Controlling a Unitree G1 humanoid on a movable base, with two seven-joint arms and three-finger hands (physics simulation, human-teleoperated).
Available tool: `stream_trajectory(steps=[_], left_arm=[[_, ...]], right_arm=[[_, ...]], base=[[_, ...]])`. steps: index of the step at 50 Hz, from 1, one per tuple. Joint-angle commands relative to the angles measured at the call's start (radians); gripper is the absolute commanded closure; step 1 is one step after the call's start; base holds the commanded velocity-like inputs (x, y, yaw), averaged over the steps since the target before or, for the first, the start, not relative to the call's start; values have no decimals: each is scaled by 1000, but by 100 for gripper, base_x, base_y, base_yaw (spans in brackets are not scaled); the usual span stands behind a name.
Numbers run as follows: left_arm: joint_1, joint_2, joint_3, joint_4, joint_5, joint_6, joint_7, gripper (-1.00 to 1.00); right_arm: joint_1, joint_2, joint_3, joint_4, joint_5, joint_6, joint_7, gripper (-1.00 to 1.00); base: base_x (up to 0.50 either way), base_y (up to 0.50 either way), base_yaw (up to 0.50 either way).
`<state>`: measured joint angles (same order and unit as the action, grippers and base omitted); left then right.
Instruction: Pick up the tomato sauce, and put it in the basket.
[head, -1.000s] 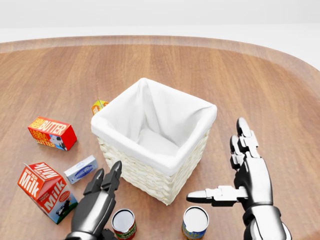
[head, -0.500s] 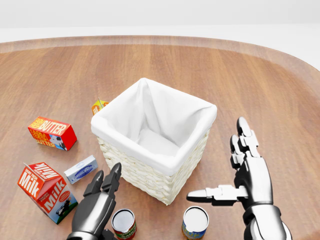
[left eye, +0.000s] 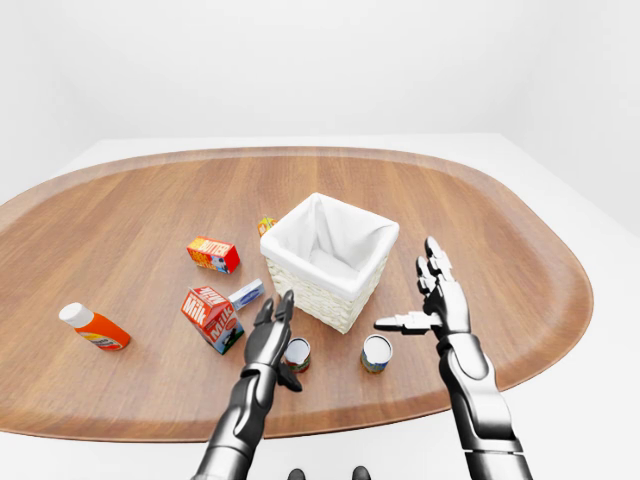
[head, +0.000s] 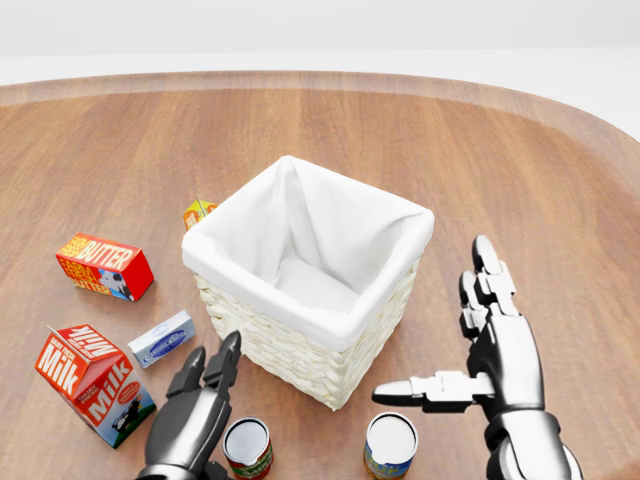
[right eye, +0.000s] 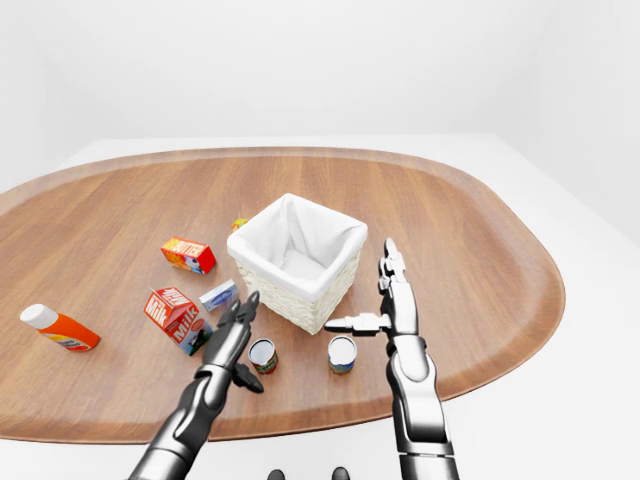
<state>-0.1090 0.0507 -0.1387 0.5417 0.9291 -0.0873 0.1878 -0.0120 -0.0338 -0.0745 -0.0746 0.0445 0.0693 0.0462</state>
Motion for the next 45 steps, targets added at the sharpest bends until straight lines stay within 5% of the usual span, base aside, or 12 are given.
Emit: stream_trajectory(steps=[1,45], left_arm=[[-14,0,1,35,1,0,15,-100],[-101,5,12,211,-19,0,90,-100]], right_arm=[[0,0,0,2,0,-2,0,-100],[1,0,-2,2,2,-3,1,-100]], base=[[0,0,0],[0,0,0]])
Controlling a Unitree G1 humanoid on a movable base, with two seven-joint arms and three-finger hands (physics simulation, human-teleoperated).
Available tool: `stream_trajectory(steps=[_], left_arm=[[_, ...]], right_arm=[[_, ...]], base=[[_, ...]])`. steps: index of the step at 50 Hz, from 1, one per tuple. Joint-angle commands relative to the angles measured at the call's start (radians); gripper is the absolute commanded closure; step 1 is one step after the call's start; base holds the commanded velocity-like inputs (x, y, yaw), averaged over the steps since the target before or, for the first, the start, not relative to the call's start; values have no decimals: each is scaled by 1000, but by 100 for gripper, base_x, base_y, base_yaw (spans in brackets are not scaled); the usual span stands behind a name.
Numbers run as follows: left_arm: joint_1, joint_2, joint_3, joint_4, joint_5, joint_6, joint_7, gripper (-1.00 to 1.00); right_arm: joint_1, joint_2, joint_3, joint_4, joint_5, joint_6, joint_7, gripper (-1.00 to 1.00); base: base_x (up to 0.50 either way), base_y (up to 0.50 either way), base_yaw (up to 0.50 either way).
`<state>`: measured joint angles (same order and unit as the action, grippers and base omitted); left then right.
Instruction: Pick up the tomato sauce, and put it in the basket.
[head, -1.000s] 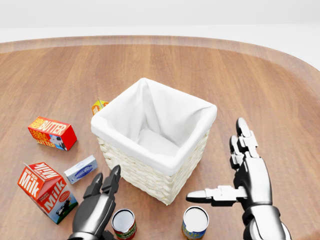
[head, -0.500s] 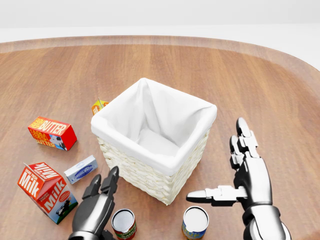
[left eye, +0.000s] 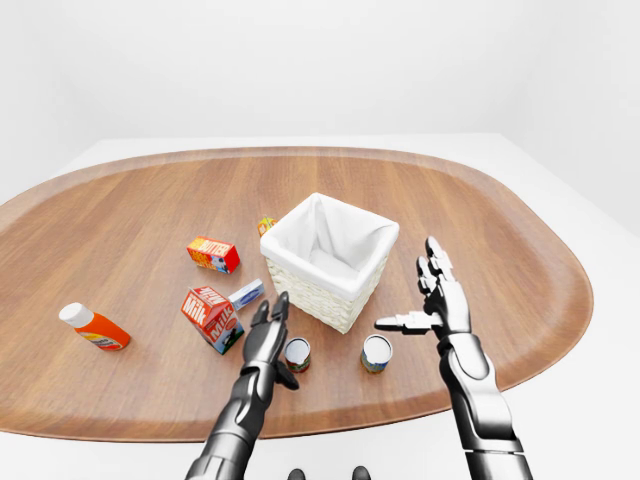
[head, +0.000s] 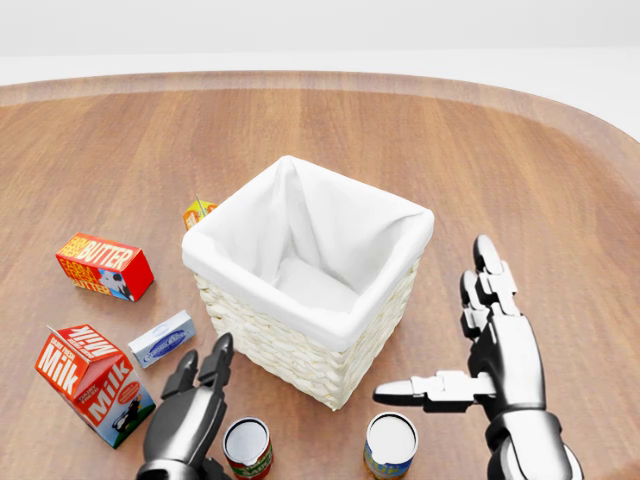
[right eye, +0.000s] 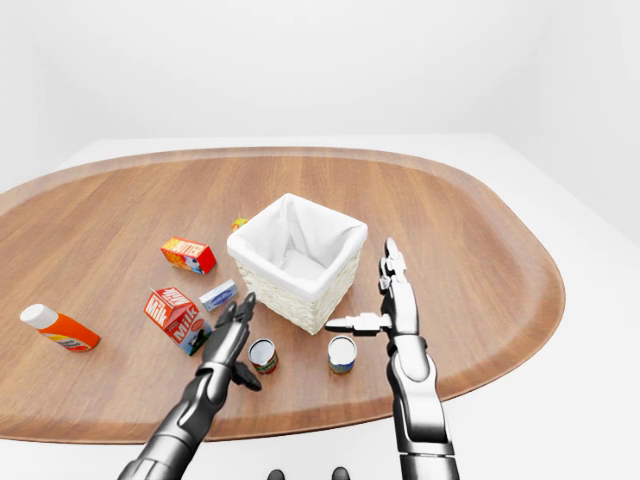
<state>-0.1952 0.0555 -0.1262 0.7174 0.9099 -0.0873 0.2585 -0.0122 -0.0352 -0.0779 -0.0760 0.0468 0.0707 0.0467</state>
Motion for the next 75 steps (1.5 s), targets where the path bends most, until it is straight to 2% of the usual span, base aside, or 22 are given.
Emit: stream_trajectory(steps=[1,23,32,37,44,53,62,75], left_arm=[[-14,0,-1,35,0,0,18,-100],[-14,-14,-16,42,15,0,32,-100],[-17,-15,-16,44,19,0,33,-100],[-19,-18,-17,35,19,0,25,-100],[-64,-23,-18,131,20,0,65,-100],[-78,-31,-23,150,23,0,69,-100],[-111,-38,-29,236,31,0,113,-100],[-109,-40,-32,249,36,0,122,-100]], right_arm=[[2,1,2,5,-1,-6,0,-100],[1,1,3,4,0,-5,0,-100],[5,1,2,-13,2,8,1,-100],[0,1,0,-1,2,0,1,-100],[-5,-3,-7,-11,8,15,1,-100],[-6,-5,-11,-22,12,17,1,-100],[-1,-2,-7,-23,9,17,0,-100],[1,-1,-3,-21,7,17,0,-100]], base=[[0,0,0],[0,0,0],[0,0,0],[0,0,0],[0,0,0],[0,0,0],[0,0,0],[0,0,0]])
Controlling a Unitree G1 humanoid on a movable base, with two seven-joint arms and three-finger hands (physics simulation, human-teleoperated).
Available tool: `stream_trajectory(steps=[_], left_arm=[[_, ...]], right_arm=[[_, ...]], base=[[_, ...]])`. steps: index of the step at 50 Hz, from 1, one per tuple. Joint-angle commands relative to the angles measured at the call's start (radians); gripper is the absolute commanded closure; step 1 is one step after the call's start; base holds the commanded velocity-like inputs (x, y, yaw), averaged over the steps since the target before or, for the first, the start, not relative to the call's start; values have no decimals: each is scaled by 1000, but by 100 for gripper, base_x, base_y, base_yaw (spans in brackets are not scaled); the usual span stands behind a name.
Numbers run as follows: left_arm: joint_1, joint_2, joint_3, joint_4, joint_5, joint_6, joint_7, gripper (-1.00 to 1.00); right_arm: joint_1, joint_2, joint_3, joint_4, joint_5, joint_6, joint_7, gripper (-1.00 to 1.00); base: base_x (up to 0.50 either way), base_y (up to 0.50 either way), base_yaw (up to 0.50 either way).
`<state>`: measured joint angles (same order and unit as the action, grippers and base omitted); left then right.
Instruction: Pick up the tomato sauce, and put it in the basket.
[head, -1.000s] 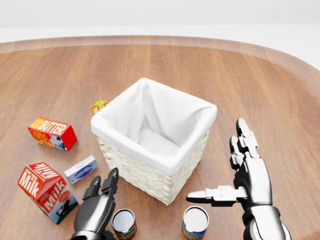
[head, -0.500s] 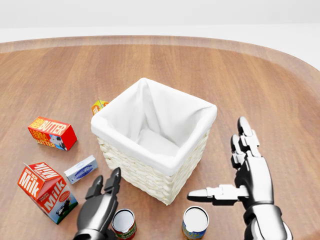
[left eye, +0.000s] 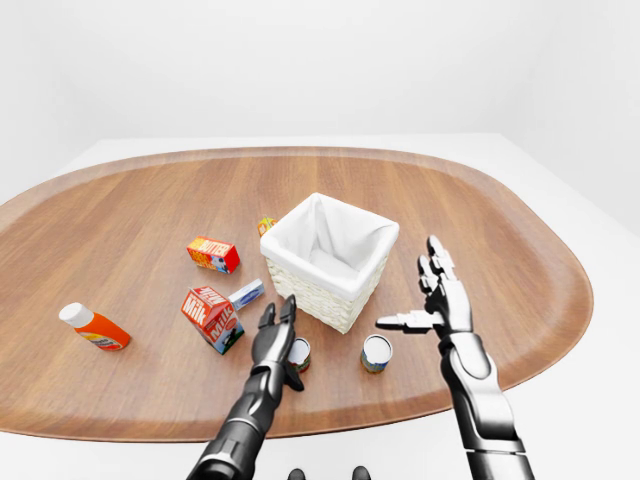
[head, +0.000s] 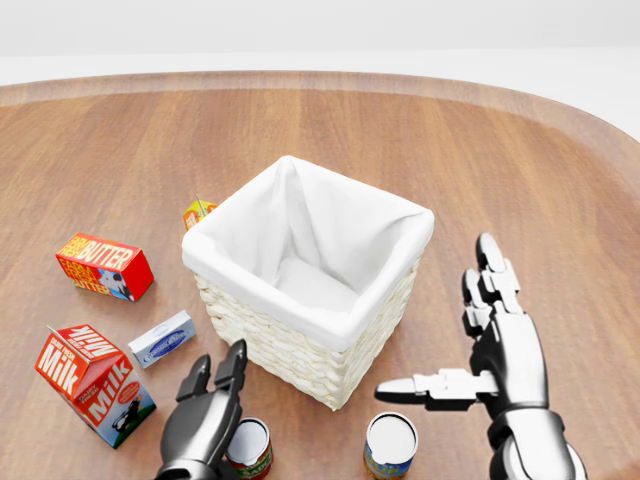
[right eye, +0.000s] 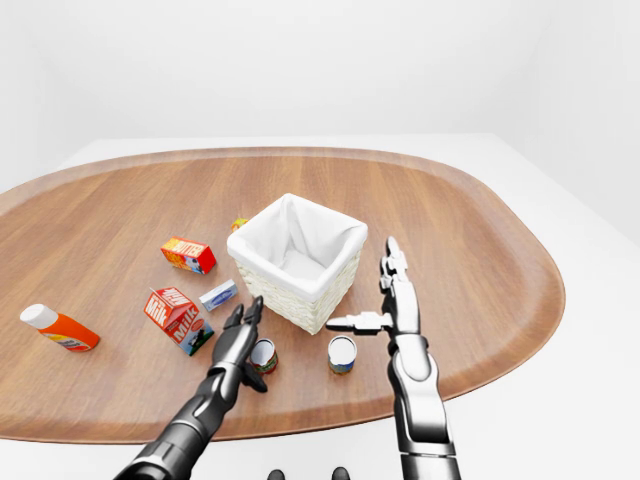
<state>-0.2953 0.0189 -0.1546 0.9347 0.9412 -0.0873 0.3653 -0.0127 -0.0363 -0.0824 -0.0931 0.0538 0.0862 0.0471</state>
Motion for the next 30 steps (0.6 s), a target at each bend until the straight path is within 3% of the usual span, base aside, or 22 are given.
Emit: stream_trajectory(steps=[1,3,4,5,6,26,30], left_arm=[[-13,-4,-3,41,5,0,19,-100],[-20,-4,-3,55,4,0,25,-100],[-20,-4,0,54,-3,0,23,-23],[-21,-4,2,55,-7,0,22,86],[-20,-3,2,55,-12,0,20,100],[-19,-2,3,48,-11,0,19,100],[-9,0,3,22,-13,0,7,100]], right_arm=[[2,1,2,-2,0,1,0,-100],[1,1,3,1,-1,1,0,-100],[1,1,3,2,-1,-1,0,-100],[0,1,2,5,-1,-3,0,-100],[0,1,2,3,-1,0,0,-100],[-1,1,2,20,-1,-16,0,-100],[-2,-1,0,10,2,-6,0,-100]], base=[[0,0,0],[0,0,0],[0,0,0],[0,0,0],[0,0,0],[0,0,0],[0,0,0]])
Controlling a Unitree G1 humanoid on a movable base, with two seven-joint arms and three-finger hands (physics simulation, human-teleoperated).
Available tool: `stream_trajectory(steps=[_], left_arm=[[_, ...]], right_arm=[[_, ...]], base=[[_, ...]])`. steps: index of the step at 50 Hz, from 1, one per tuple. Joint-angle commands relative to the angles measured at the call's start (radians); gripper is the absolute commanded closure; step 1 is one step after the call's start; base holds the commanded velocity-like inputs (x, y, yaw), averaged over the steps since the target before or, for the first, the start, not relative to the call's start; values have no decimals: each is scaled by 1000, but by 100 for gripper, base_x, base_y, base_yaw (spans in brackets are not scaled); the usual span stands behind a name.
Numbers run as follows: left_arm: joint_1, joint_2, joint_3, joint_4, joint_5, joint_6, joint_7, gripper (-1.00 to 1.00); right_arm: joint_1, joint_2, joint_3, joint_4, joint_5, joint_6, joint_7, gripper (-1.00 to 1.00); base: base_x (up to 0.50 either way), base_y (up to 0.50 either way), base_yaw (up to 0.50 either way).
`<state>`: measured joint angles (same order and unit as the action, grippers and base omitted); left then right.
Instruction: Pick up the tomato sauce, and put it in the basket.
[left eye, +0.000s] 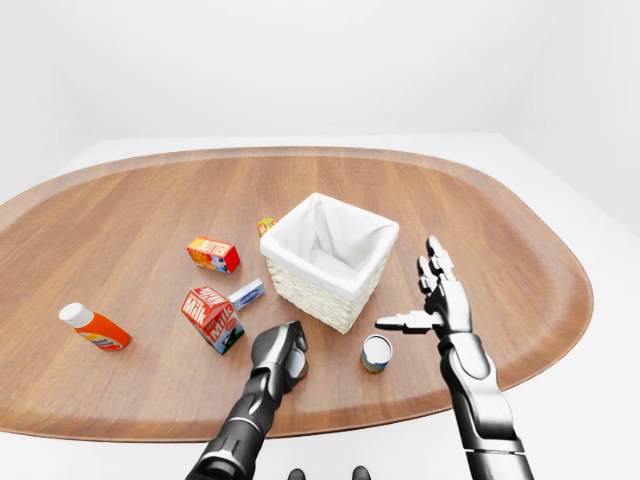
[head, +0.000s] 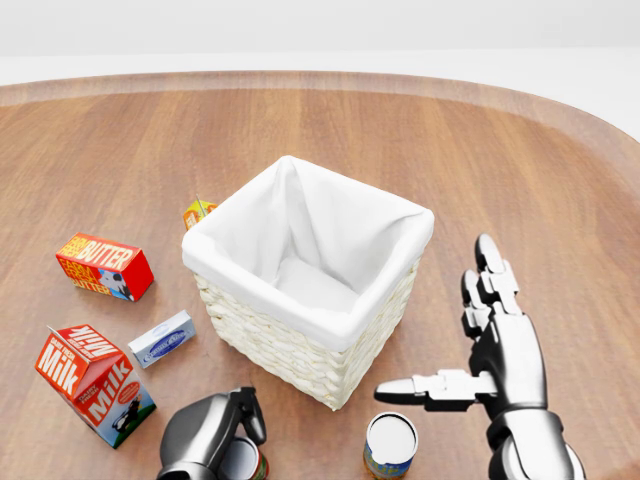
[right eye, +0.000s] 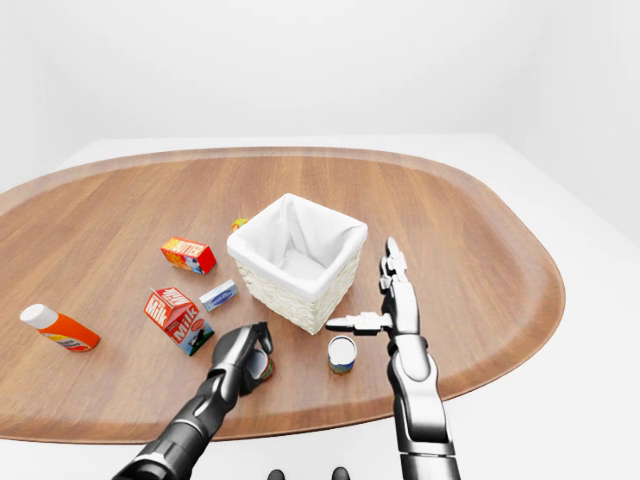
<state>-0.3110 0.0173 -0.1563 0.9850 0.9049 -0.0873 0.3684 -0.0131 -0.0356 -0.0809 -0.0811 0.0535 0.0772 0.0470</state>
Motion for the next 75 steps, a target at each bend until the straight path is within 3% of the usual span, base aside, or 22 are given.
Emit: stream_trajectory(steps=[1,13,23,35,43,49,51,57,64,70,75], left_arm=[[10,2,5,-36,23,0,-1,100],[130,23,33,-417,-20,0,-184,100],[216,28,40,-671,-32,0,-292,100],[280,28,36,-824,-33,13,-350,100],[322,29,52,-997,-57,59,-430,100],[357,22,57,-1219,-69,139,-536,100],[352,18,56,-1281,-64,173,-575,100],[279,0,69,-1372,-99,175,-632,100],[121,-37,65,-1472,-197,175,-670,100],[67,-39,42,-1473,-207,175,-668,100],[-15,-40,62,-1437,-230,175,-669,100]], right_arm=[[-1,-1,-2,-3,2,4,-1,-100],[-21,-11,-21,-2,13,10,-5,-100],[-19,-10,-19,-6,12,10,-10,-100],[-24,-11,-19,16,12,10,-12,-100],[-26,-11,-19,17,13,10,-12,-100],[-24,-11,-19,9,12,10,-14,-100],[-27,-11,-20,19,12,10,-13,-100],[-28,-12,-20,20,13,10,-13,-100],[-31,-13,-20,35,14,-1,-13,-100],[-38,-17,-27,39,19,3,-14,-100],[-35,-17,-27,30,19,9,-14,-100]], base=[[0,0,0],[0,0,0],[0,0,0],[0,0,0],[0,0,0],[0,0,0],[0,0,0],[0,0,0],[0,0,0],[0,0,0],[0,0,0]])
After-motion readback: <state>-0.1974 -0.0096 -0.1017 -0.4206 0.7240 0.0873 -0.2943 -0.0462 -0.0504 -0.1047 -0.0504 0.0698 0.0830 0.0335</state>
